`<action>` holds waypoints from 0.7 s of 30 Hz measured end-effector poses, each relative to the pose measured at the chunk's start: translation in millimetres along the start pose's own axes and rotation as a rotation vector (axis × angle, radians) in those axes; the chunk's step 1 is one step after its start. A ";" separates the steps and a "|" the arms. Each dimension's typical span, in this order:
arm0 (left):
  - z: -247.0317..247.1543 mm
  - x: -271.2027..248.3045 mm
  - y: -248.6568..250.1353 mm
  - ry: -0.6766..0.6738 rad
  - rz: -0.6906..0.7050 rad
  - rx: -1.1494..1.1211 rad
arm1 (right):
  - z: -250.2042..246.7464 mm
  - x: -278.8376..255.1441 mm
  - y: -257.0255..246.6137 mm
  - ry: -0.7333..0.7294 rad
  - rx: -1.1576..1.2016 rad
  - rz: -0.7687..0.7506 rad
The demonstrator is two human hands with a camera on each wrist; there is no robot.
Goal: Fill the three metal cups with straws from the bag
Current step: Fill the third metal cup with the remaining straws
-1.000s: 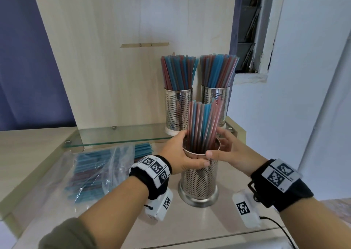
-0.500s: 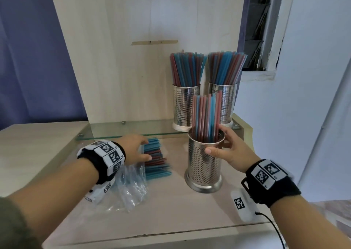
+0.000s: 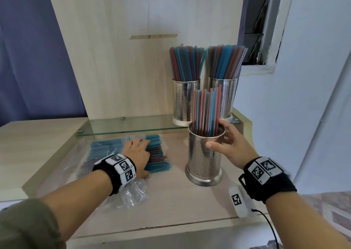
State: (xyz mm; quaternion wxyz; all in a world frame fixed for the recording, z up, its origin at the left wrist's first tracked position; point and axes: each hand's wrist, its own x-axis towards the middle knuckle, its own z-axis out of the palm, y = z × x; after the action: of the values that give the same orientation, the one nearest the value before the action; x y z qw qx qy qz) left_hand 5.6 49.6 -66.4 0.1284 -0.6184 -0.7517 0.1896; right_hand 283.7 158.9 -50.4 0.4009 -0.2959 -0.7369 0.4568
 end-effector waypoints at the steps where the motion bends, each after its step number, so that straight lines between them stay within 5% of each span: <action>1: 0.1 0.5 0.8 0.019 0.008 0.012 | -0.3 -0.3 -0.3 0.002 -0.002 0.001; 15: -33.8 -3.5 -12.3 0.083 0.033 -0.332 | -0.9 -0.4 0.8 0.014 -0.018 -0.005; 21: -65.7 -11.7 -9.9 0.031 0.207 -0.305 | 1.3 -2.4 -2.2 0.017 -0.010 -0.015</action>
State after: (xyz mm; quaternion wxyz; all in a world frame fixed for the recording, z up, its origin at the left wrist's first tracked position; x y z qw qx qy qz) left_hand 27.3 44.8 -2.7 0.0245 -0.7075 -0.7021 0.0760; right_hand 283.7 155.5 -49.5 0.4091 -0.2961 -0.7380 0.4475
